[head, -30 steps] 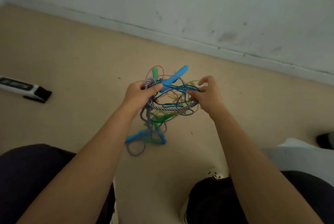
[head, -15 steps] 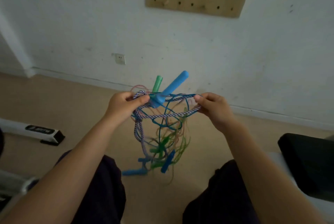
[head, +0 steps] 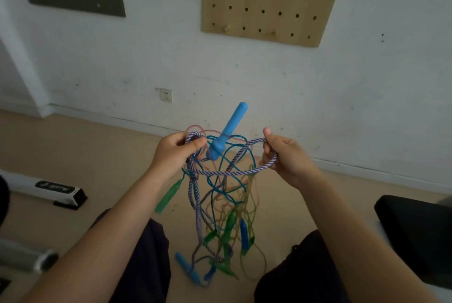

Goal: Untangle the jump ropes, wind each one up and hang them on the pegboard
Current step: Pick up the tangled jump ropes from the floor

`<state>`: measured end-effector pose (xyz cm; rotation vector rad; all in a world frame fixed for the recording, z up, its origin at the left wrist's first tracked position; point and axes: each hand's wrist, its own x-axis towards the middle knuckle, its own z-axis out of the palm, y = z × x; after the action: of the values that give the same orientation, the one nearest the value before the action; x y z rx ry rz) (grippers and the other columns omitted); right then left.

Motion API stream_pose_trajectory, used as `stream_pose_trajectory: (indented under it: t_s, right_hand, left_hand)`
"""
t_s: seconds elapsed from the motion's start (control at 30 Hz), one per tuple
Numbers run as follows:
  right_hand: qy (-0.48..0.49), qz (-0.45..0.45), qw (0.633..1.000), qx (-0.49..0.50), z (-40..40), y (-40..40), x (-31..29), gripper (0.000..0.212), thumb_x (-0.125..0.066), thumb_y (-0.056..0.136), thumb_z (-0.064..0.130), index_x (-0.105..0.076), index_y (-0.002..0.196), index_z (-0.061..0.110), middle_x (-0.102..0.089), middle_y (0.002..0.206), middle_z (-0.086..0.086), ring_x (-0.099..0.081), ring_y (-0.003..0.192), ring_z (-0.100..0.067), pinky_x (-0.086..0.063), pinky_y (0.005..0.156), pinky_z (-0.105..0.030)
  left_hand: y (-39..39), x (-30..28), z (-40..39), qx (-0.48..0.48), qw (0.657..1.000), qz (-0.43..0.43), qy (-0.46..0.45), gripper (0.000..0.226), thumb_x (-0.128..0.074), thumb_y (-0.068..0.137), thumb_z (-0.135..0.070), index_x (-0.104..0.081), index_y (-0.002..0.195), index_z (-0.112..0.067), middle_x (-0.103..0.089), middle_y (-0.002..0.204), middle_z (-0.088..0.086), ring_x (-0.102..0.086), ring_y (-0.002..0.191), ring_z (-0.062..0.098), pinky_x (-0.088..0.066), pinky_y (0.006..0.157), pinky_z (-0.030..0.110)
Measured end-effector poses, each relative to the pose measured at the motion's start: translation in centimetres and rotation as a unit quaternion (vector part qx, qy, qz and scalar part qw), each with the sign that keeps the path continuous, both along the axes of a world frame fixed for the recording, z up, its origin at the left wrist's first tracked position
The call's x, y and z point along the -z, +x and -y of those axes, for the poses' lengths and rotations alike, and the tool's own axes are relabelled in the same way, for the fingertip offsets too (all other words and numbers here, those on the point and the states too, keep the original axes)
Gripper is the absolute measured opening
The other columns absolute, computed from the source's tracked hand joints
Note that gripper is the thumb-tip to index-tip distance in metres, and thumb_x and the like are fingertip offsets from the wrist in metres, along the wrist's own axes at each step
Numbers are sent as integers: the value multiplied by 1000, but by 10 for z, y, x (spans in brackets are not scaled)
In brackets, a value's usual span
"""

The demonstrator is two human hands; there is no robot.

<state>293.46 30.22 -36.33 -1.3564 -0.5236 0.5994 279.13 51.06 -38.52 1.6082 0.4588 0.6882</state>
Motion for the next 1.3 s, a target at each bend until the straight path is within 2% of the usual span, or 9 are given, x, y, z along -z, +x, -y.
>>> stream_pose_trajectory:
  t_s: [0.2, 0.37, 0.53, 0.63, 0.77, 0.9, 1.03, 1.13, 1.3]
  right_hand:
    - [2, 4, 998, -64, -29, 21, 27, 25, -50, 98, 23, -57, 82, 6, -54, 61, -4, -56, 53, -19, -52, 64, -30]
    - [-64, 9, 996, -61, -43, 38, 68, 20, -52, 99, 18, -59, 85, 4, -24, 44, 7, -22, 36, -7, -35, 47, -25]
    - [-68, -24, 997, 10, -45, 53, 105, 19, -55, 97, 17, -60, 83, 4, -46, 57, -2, -45, 44, -11, -52, 65, -33]
    - [-96, 23, 995, 24, -52, 57, 106, 17, -59, 97, 18, -60, 98, 1, -51, 67, -5, -42, 43, -7, -47, 56, -30]
    - [-122, 39, 991, 22, -55, 52, 102, 51, -74, 84, 31, -50, 128, 23, -51, 65, -7, -41, 42, -8, -40, 46, -28]
    - [-124, 88, 988, 3, -59, 47, 100, 42, -70, 88, 26, -56, 127, 19, -50, 62, -8, -42, 42, -9, -41, 46, -27]
    - [-165, 110, 977, 75, -61, 47, 110, 68, -70, 89, 29, -33, 146, 22, -58, 94, -7, -59, 76, -8, -46, 70, -19]
    - [-199, 211, 954, 75, -62, 42, 110, 53, -77, 82, 32, -54, 128, 18, -59, 107, -2, -56, 99, -7, -42, 80, -16]
    - [-221, 187, 955, -58, -77, 15, 119, 38, -85, 71, 36, -60, 88, 13, -63, 80, 3, -56, 70, -7, -48, 68, -27]
  left_hand:
    - [37, 31, -10, 108, 993, -7, 55, 15, -59, 95, 2, -53, 95, -11, -59, 77, 2, -55, 47, 12, -50, 49, 25]
    - [50, 65, -20, 75, 996, -37, 23, 17, -58, 95, 3, -54, 99, -13, -56, 76, 1, -49, 38, 6, -45, 41, 21]
    - [59, 86, -25, 96, 992, -59, -51, 18, -70, 87, 0, -67, 97, -14, -70, 93, -2, -60, 54, 13, -55, 56, 28]
    - [67, 87, -25, 103, 990, -52, -86, 22, -75, 81, 2, -70, 96, -14, -75, 90, -10, -69, 78, 6, -53, 73, 18]
    - [68, 85, -23, 125, 983, -12, -131, 18, -72, 78, 3, -69, 90, -10, -75, 86, -8, -70, 77, 6, -56, 76, 18]
    - [67, 86, -20, 134, 973, -18, -186, 22, -75, 70, -11, -69, 91, -11, -74, 83, 1, -70, 77, 14, -60, 78, 31]
    - [68, 93, -16, 71, 971, -51, -221, 8, -71, 85, -2, -67, 92, -4, -71, 71, 9, -68, 61, 17, -61, 62, 29]
    - [71, 98, -15, 19, 964, -56, -259, 15, -73, 85, -3, -67, 98, 1, -69, 74, 14, -67, 61, 20, -59, 57, 29]
    - [73, 105, -4, 26, 962, -70, -263, 22, -74, 83, -2, -68, 104, 3, -71, 81, 12, -68, 66, 20, -56, 58, 27]
